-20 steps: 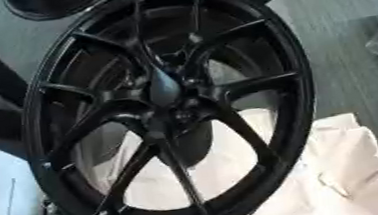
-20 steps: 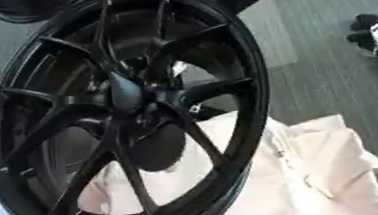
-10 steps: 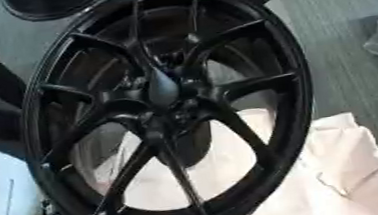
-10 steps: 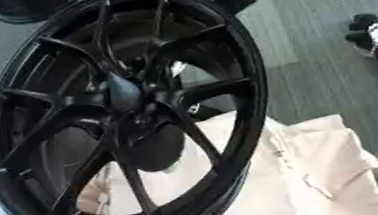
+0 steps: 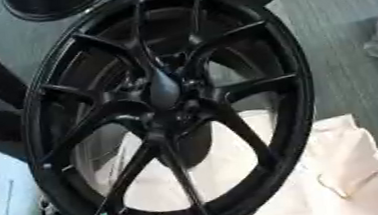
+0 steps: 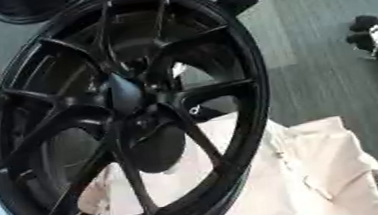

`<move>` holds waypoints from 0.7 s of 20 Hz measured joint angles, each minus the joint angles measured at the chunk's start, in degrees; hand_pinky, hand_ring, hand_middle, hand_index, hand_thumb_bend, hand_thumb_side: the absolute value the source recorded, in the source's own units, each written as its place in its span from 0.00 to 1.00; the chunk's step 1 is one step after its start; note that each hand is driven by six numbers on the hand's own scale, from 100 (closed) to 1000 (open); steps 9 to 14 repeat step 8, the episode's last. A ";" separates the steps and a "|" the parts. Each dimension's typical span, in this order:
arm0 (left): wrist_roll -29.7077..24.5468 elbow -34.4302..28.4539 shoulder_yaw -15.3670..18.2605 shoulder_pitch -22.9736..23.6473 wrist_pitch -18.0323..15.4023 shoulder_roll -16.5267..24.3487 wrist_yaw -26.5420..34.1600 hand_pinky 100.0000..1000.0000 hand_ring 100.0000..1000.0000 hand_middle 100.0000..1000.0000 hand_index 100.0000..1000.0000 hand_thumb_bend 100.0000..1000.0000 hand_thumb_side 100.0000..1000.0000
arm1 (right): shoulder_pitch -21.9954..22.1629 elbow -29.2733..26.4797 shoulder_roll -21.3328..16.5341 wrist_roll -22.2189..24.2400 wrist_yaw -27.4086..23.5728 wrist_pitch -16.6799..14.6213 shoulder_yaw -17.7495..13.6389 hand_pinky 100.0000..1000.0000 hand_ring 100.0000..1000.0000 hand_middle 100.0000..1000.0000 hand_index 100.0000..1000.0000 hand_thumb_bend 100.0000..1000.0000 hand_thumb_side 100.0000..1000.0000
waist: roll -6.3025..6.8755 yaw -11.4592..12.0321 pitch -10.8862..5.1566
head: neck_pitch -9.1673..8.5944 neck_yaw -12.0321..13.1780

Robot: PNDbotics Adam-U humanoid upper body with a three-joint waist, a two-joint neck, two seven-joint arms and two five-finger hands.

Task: Pull the pin out of the wheel hub.

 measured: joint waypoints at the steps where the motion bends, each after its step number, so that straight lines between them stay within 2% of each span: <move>1: 2.04 -0.62 -0.18 -0.11 -0.56 -1.73 2.02 0.61 0.67 0.54 0.68 0.11 0.62 | -0.01 0.00 0.01 0.00 0.00 0.00 0.00 0.88 0.74 0.70 0.77 0.00 0.70 | -0.10 -0.04 0.00 | -0.07 0.04; 8: 11.78 -2.52 -1.50 -0.11 -5.43 -13.37 12.38 0.60 0.67 0.54 0.68 0.14 0.67 | -0.07 -0.01 0.44 -0.03 -0.33 -0.03 0.00 0.88 0.74 0.70 0.77 0.00 0.70 | -0.81 -0.20 0.01 | -0.57 0.35; 14: 11.78 -2.52 -1.50 -0.11 -5.43 -13.37 12.38 0.60 0.67 0.54 0.68 0.14 0.67 | -0.07 -0.01 0.44 -0.03 -0.33 -0.03 0.00 0.88 0.74 0.70 0.77 0.00 0.70 | -0.81 -0.20 0.01 | -0.57 0.35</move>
